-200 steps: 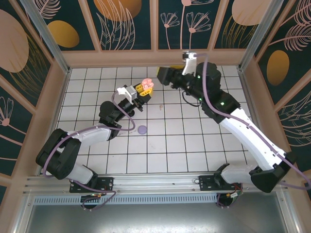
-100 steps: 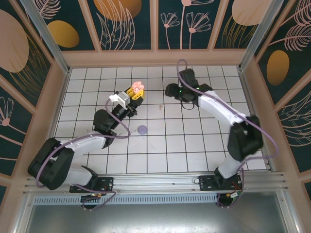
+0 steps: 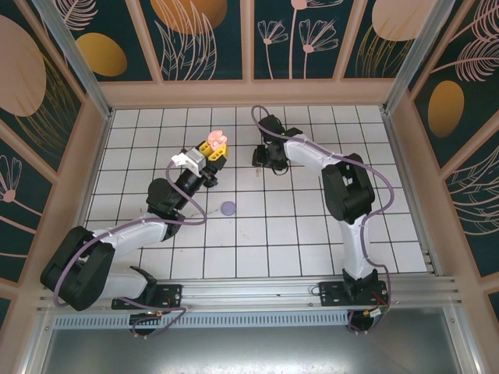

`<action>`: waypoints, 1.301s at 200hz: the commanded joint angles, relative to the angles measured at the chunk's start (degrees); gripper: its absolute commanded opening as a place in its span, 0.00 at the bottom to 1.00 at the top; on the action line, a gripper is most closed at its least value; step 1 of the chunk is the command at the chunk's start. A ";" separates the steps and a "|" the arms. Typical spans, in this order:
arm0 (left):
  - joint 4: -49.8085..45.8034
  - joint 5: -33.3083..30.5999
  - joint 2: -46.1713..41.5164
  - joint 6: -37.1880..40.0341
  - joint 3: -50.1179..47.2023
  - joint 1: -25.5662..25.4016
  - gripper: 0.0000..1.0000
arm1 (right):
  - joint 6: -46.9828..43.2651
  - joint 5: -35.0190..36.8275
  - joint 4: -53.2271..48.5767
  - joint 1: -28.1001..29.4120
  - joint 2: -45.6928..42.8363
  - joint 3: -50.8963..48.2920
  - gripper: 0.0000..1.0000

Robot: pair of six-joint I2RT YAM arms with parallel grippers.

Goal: Insert the wireless bluetooth earbuds into the charging case

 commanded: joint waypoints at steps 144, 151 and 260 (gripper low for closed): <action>0.65 -0.24 -1.59 0.36 0.12 -0.25 0.00 | -2.10 6.33 -6.17 3.96 9.60 8.76 0.46; 0.65 -0.24 -1.58 0.36 0.03 -0.25 0.00 | -2.09 6.32 -6.12 4.00 9.73 8.74 0.45; 0.65 -0.17 -1.41 0.37 0.19 -0.21 0.00 | -0.52 7.76 -6.51 5.37 11.70 10.36 0.38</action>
